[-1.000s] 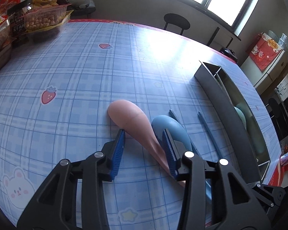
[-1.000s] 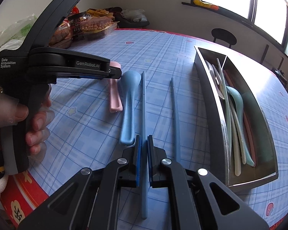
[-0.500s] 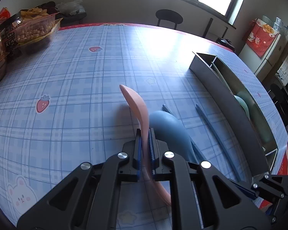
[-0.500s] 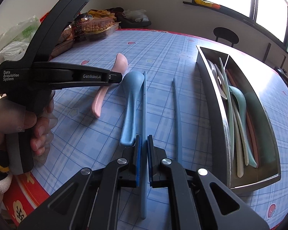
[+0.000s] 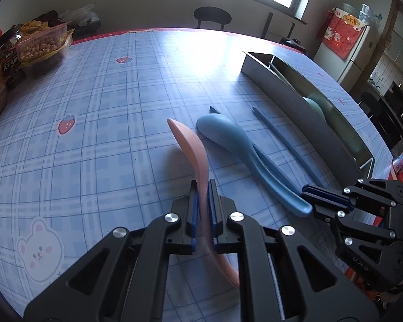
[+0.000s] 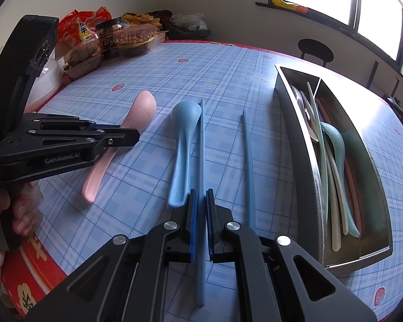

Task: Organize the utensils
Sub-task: 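Close the left tool on the pink spoon while the right tool grips a blue chopstick, then carry the pink spoon and blue chopstick into the steel tray with both tools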

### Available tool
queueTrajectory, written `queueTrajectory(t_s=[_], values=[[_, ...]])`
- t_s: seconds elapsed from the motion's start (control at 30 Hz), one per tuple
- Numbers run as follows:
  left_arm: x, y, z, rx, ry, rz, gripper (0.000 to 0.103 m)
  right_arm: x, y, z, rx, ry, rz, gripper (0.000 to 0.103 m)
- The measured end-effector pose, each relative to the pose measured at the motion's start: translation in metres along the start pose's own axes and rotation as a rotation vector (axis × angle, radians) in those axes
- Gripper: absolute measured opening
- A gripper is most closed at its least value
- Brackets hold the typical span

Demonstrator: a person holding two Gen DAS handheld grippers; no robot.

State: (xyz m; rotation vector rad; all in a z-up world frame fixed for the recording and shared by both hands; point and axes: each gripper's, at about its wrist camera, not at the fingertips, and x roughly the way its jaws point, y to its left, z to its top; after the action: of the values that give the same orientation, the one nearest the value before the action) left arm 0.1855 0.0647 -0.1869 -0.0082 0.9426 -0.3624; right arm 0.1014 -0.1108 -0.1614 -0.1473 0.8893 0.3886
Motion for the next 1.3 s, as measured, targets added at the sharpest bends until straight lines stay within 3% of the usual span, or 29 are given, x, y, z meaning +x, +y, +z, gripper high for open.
queueTrajectory(t_s=[0.37, 1.03, 1.3], values=[[-0.031, 0.009, -0.003, -0.07, -0.125, -0.13, 0.011, 0.001, 0.009, 0.001, -0.047, 0.001, -0.051, 0.007], [-0.037, 0.018, 0.0, -0.1, -0.147, -0.145, 0.011, -0.023, -0.006, -0.001, 0.023, -0.099, -0.003, 0.006], [-0.034, 0.018, 0.003, -0.116, -0.14, -0.147, 0.011, -0.033, -0.023, -0.003, 0.093, -0.166, 0.079, 0.006]])
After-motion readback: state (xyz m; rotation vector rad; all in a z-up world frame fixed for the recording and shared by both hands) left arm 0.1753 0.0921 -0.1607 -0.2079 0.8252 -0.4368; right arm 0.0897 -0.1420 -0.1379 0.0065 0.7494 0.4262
